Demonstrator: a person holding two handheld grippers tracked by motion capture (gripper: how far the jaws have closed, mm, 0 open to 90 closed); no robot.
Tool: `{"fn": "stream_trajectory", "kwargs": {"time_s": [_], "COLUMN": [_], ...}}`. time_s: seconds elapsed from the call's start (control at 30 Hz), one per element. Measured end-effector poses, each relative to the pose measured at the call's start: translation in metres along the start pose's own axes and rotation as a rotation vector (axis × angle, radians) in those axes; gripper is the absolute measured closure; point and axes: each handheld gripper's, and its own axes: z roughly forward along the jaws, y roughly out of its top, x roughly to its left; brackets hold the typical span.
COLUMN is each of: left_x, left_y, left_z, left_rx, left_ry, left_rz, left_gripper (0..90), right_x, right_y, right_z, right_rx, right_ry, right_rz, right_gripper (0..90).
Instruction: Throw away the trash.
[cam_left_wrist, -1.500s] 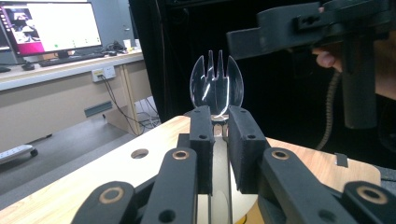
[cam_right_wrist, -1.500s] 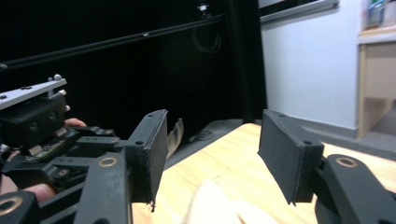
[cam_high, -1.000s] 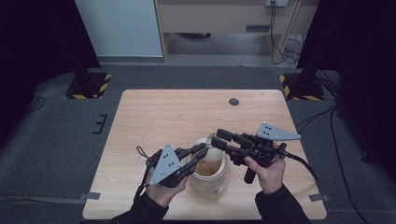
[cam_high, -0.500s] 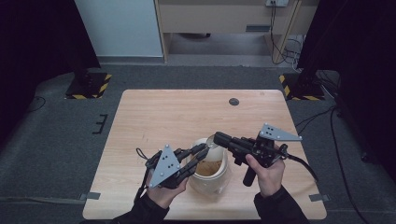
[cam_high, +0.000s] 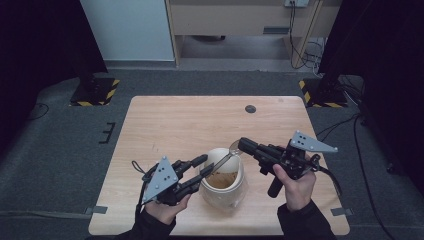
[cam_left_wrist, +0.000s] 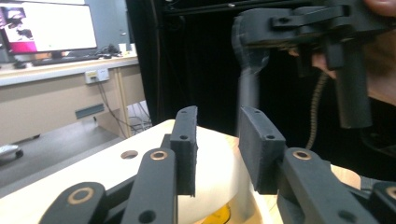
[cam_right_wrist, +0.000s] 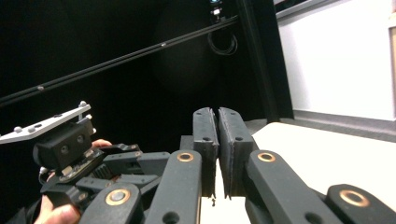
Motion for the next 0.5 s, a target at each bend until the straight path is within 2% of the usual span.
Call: {"fn": "stream_trajectory", "kwargs": {"time_s": [0.17,0.27,0.33,0.37,0.4,0.43,0.5], "left_x": [0.02,0.034,0.044,0.056,0.056,0.062,0.08], "left_y": [-0.005,-0.016,-0.028,-0.043,-0.043,-0.051,-0.077], "left_z": [-0.015,-0.024,-0.03,-0.036,-0.036,-0.039,-0.046], "left_rx": [0.011,0.054,0.097,0.151,0.151,0.177,0.264], "left_ry": [0.055,0.088,0.117,0.146,0.146,0.162,0.217], "left_rz": [-0.051,-0.086,-0.128,-0.166,-0.166,-0.184,-0.231], "left_gripper": [61.3,55.7,51.2,46.9,45.4,45.4,39.1], "right_x": [0.0,0.003,0.005,0.007,0.007,0.007,0.009], "right_y": [0.005,0.008,0.01,0.01,0.01,0.009,0.007], "right_z": [-0.008,-0.011,-0.011,-0.011,-0.011,-0.011,-0.01], "right_rx": [-0.013,0.001,0.007,0.014,0.014,0.019,0.041], "right_ry": [-0.026,-0.049,-0.053,-0.054,-0.054,-0.052,-0.056], "right_rz": [-0.038,-0.091,-0.122,-0.133,-0.133,-0.135,-0.16], "right_gripper": [86.4,86.4,86.4,86.4,86.4,86.3,86.3]}}
